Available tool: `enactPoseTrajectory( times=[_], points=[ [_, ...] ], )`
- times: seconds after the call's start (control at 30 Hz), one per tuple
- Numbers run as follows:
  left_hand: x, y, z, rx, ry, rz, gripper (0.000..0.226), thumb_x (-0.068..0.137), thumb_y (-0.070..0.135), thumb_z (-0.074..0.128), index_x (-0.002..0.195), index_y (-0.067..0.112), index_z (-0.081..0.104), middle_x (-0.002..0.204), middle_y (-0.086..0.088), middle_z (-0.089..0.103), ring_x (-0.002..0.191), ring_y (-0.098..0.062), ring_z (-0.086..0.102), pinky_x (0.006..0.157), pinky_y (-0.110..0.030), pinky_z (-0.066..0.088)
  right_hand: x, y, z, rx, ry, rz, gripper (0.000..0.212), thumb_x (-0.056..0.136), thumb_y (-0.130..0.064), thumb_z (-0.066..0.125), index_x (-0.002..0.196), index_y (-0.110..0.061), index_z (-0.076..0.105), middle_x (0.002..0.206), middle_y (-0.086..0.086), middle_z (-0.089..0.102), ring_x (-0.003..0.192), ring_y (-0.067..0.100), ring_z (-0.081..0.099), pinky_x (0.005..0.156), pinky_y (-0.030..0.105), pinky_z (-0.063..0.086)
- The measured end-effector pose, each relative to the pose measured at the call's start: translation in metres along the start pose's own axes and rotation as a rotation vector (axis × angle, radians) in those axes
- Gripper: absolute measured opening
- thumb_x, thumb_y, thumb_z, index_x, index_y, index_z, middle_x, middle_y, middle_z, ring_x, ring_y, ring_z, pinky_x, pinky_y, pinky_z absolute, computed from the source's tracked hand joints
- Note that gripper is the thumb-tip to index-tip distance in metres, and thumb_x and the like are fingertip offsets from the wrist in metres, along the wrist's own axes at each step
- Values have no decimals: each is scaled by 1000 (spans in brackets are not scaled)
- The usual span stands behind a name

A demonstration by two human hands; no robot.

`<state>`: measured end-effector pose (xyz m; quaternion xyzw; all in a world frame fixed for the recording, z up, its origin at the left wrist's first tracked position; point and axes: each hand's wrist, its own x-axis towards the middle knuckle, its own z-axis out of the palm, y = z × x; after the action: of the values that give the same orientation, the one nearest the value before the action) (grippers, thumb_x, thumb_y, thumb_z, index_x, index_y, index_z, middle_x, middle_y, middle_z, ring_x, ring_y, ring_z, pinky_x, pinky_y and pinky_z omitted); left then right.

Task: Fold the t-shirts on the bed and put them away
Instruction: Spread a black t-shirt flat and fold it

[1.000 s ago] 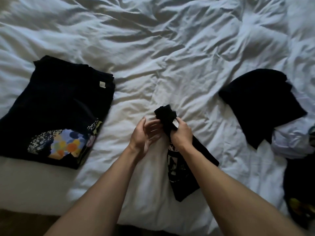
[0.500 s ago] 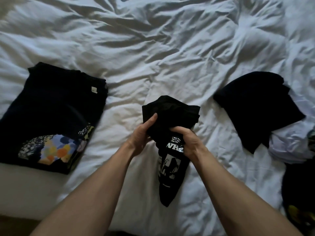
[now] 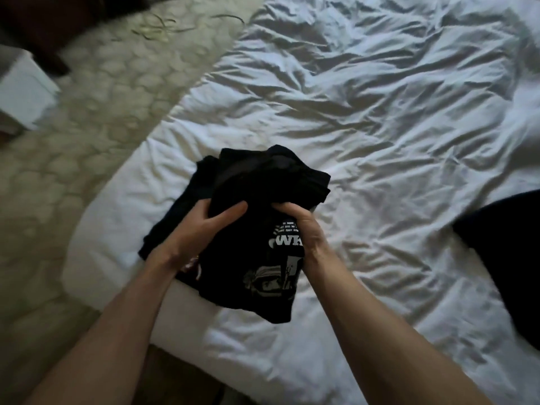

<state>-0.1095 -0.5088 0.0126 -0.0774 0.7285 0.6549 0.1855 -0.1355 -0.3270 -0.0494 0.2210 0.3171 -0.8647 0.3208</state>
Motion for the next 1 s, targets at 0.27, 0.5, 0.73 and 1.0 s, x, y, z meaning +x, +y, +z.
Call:
enactPoseTrajectory(
  times=[0.27,0.5,0.73,1.0],
  points=[
    [101,-41,-127,579,84,-156,42,87,58,63,100,20,73,94,1,74,88,-15,70,78,-32,54,127,44,38,-143,263,-50,38,82,-11,69,119,1,66,113,23,69,95,34,69,87,41,57],
    [154,-129,-153,701,-147,-169,103,64,72,76,149,36,31,139,6,58,123,-15,57,104,-35,46,175,61,1,-504,565,-327,32,80,-20,76,110,-17,64,103,6,73,98,23,71,94,48,55],
    [129,-144,-176,612,-154,-204,97,73,58,79,151,38,26,139,6,55,122,-12,56,102,-32,46,153,88,15,-827,714,-171,102,69,-53,82,147,-16,29,134,-3,56,124,18,53,106,38,45],
    [96,-148,-178,405,-197,-249,63,94,11,58,146,38,36,122,37,56,118,7,55,96,-20,46,135,117,13,-811,787,-249,62,88,-30,68,145,-18,44,136,-7,53,129,14,50,110,39,42]
  ],
)
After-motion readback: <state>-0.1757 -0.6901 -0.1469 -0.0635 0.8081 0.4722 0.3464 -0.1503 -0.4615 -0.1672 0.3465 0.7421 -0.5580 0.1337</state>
